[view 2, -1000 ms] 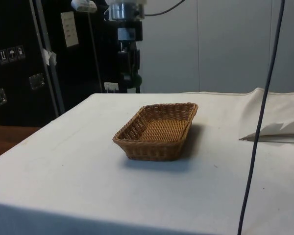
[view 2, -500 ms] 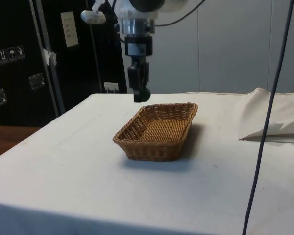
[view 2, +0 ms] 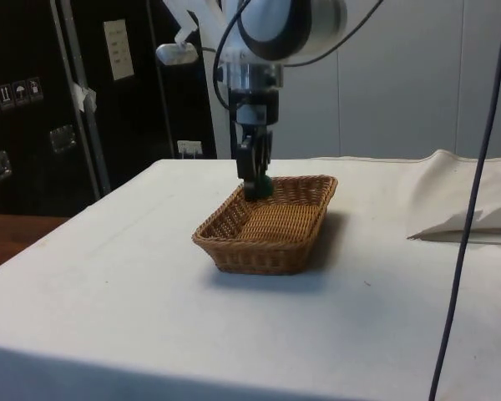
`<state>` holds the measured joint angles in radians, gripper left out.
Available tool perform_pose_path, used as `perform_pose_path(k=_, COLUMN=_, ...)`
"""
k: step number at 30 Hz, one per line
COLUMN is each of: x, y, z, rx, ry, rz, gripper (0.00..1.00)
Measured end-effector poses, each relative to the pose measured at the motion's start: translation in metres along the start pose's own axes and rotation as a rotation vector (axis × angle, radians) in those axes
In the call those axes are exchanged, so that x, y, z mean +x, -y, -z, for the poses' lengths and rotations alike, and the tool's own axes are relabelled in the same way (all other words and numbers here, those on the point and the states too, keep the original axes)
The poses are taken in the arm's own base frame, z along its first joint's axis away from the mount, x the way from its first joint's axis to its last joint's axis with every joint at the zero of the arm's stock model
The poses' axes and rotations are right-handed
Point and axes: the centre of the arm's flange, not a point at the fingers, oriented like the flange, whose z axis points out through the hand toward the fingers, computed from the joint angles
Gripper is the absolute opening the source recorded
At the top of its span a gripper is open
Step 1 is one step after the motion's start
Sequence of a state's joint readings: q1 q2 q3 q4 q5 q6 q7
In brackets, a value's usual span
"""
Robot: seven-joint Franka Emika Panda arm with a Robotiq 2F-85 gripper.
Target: Pick up the ball and place it into the basket.
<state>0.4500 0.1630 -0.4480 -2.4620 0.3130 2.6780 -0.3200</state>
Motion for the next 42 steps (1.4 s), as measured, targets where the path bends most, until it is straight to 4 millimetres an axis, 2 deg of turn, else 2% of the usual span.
perform_pose_path(k=7, x=-0.006, y=0.002, z=-0.012, rx=-0.004, ry=-0.004, rz=-0.019, gripper=0.02)
perform_pose_path(k=18, x=-0.013, y=0.006, z=-0.043, rx=-0.024, ry=-0.005, rz=-0.055, gripper=0.02)
perform_pose_path(k=23, x=-0.012, y=0.006, z=-0.042, rx=-0.023, ry=-0.010, rz=-0.055, gripper=0.04)
perform_pose_path(k=25, x=-0.012, y=0.006, z=-0.042, rx=-0.023, ry=-0.009, rz=-0.055, gripper=0.17)
perform_pose_path(k=26, x=-0.012, y=0.006, z=-0.042, rx=-0.023, ry=-0.009, rz=-0.055, gripper=0.17)
perform_pose_path(k=28, x=-0.012, y=0.006, z=-0.042, rx=-0.023, ry=-0.009, rz=-0.055, gripper=0.33)
perform_pose_path(k=29, x=-0.012, y=0.006, z=-0.042, rx=-0.023, ry=-0.009, rz=-0.055, gripper=0.50)
perform_pose_path(k=34, x=-0.013, y=0.006, z=-0.042, rx=-0.022, ry=-0.008, rz=-0.055, gripper=0.93)
perform_pose_path(k=35, x=-0.013, y=0.006, z=-0.042, rx=-0.022, ry=-0.008, rz=-0.055, gripper=0.93)
perform_pose_path(k=37, x=-0.013, y=0.006, z=-0.042, rx=-0.022, ry=-0.008, rz=-0.055, gripper=1.00)
perform_pose_path(k=42, x=-0.013, y=0.006, z=-0.042, rx=-0.022, ry=-0.008, rz=-0.055, gripper=1.00)
